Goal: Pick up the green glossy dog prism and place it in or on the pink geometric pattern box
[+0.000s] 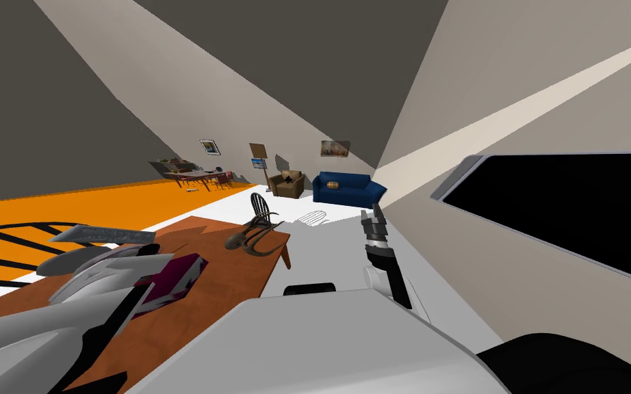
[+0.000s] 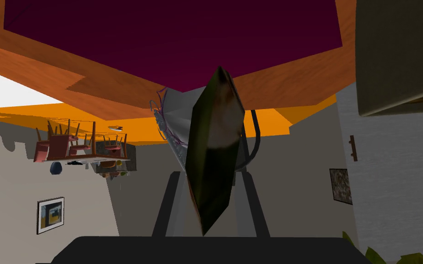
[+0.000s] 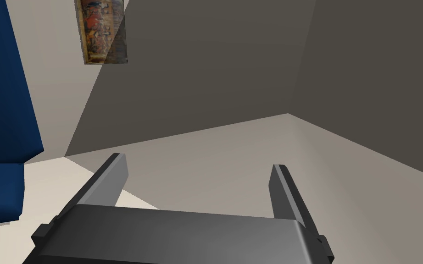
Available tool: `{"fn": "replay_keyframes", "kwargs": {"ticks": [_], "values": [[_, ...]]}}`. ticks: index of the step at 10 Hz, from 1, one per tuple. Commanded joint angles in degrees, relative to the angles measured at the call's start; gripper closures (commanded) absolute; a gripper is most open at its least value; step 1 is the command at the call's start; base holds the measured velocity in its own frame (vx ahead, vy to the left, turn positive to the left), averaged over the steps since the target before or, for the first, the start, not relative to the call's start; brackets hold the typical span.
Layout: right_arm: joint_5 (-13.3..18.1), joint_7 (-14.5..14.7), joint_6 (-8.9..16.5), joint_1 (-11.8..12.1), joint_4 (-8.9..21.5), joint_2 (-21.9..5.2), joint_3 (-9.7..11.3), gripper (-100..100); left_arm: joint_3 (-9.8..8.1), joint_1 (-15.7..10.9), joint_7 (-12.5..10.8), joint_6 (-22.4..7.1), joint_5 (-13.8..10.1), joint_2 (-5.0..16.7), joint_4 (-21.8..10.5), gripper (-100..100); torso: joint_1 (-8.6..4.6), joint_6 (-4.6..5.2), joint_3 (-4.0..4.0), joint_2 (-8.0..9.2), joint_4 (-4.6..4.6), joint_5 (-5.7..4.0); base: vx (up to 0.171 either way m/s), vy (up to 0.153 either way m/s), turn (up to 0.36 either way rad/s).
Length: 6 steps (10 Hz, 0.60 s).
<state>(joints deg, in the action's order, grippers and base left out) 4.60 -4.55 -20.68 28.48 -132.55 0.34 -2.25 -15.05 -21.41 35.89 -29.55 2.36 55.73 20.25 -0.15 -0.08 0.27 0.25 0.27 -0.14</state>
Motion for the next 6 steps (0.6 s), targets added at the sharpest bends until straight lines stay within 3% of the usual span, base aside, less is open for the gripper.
{"fn": "replay_keyframes", "kwargs": {"ticks": [1,2,3,6], "values": [[0.0,0.0,0.0,0.0,0.0,0.0,0.0,0,0.76,-2.9,-0.2,1.8,1.0,0.5,-2.9,100,0.00,0.00,0.00,0.00,0.00,0.00,-0.005,0.003,0.017],[0.0,0.0,0.0,0.0,0.0,0.0,0.0,0,0.83,-3.6,0.1,1.7,0.9,0.6,-4.8,100,-0.09,0.03,-0.03,-0.05,-0.01,-0.05,0.000,0.000,0.000],[0.0,0.0,0.0,0.0,0.0,0.0,0.0,0,0.98,-4.1,0.1,2.7,1.1,0.7,-5.8,-100,-0.13,0.02,-0.04,-0.05,-0.02,-0.04,0.000,0.000,0.000],[0.0,0.0,0.0,0.0,0.0,0.0,0.0,0,0.97,-4.1,0.1,2.6,1.1,0.7,-5.7,-100,-0.14,0.02,-0.04,-0.06,-0.02,-0.05,0.000,0.000,0.000]]}}
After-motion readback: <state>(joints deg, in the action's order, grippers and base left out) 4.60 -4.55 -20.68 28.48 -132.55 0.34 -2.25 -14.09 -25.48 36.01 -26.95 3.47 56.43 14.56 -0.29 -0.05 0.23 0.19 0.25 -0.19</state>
